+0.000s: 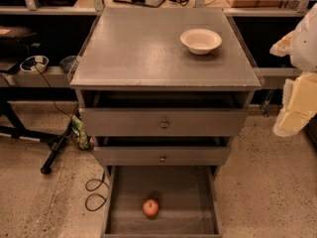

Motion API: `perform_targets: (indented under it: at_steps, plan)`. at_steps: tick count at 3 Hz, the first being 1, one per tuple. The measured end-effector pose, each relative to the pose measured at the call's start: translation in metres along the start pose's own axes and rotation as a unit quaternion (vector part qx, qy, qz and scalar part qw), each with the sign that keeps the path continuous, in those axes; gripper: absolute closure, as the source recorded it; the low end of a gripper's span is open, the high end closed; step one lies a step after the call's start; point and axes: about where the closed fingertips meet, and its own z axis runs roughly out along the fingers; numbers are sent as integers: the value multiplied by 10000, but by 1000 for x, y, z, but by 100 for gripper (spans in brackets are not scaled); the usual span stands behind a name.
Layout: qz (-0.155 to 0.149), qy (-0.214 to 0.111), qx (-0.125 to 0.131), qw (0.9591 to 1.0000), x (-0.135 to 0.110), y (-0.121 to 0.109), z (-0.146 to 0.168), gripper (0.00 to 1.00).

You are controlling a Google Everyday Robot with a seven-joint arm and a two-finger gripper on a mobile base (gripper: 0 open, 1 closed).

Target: Pick apple from bottom drawer and place on counter

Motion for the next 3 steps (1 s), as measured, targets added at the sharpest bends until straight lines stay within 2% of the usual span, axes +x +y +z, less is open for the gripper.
perform_targets:
  at_steps: [1, 2, 3]
  plan:
    - [-1, -1, 0, 10000, 0, 0, 0, 0]
    - [-119, -175, -16, 9998, -1, 1, 0, 0]
    - [-315, -484, -212, 9981, 2, 1, 2, 0]
